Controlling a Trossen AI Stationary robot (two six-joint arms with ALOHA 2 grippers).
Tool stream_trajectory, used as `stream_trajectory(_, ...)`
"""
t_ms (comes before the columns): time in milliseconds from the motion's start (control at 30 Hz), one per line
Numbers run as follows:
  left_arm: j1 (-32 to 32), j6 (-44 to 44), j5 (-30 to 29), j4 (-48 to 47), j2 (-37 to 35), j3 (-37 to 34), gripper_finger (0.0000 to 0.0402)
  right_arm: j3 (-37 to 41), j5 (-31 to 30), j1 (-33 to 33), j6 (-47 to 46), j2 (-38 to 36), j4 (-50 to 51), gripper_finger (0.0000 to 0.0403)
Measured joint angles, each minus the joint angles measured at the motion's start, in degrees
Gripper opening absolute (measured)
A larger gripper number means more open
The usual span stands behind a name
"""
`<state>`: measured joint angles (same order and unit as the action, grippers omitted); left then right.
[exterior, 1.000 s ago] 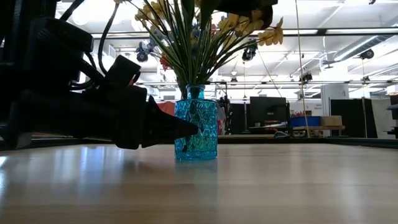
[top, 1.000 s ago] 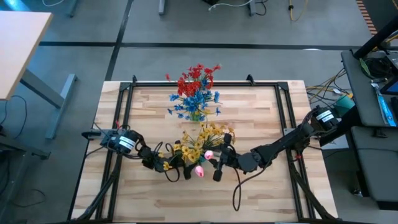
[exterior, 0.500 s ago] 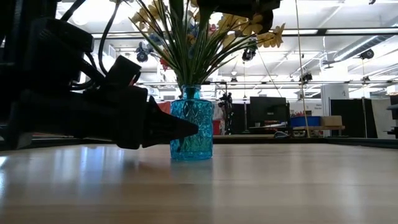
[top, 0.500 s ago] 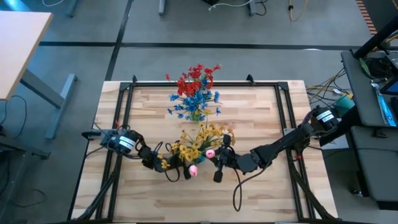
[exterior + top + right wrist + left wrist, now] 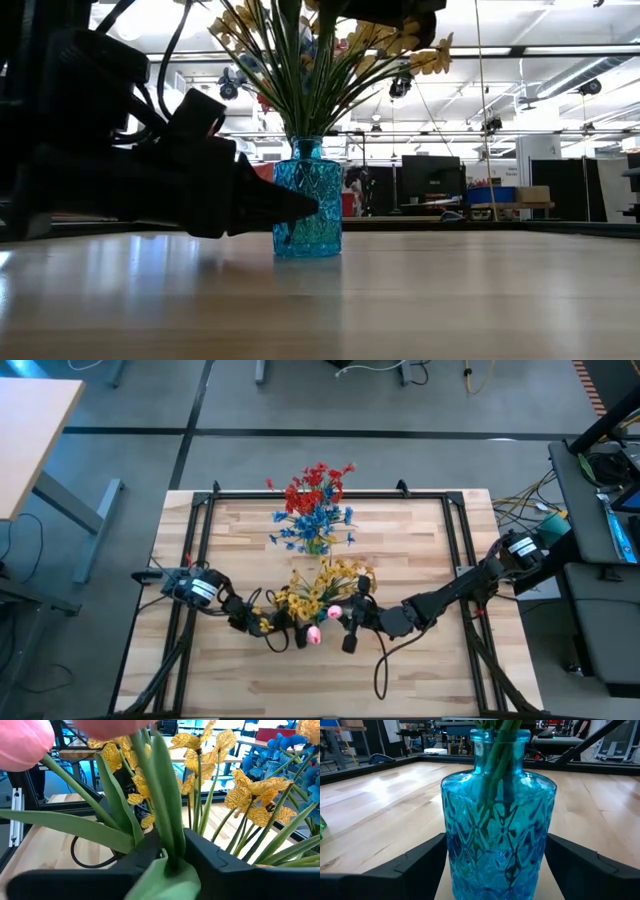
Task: Sort flowers into vase by color
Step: Put the pink flower into the blue vase, then return to Home Position
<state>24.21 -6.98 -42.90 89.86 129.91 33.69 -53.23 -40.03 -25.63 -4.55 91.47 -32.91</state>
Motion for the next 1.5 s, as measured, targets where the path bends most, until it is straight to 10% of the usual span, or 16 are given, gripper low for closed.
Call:
stream_trajectory(700,2.6,0.7,-1.5,0.1,-9.2,-6.5,0.0309,0.0,-0.5,-4.1,0.1,-5.3,1.1,0.0201)
stream_trajectory(1200,22.2,8.1,-24.5,-0.9,-30.9,-18.4,0.0309,0.0,-0.4,-10.9,-0.3,-16.7,15.7,0.0201)
stream_trajectory(1500,38.0,32.3,-39.1,-0.7,-43.3,-15.9,0.0309,0.4,-1.8,-18.0,5.4,-26.1,31.5,0.0201)
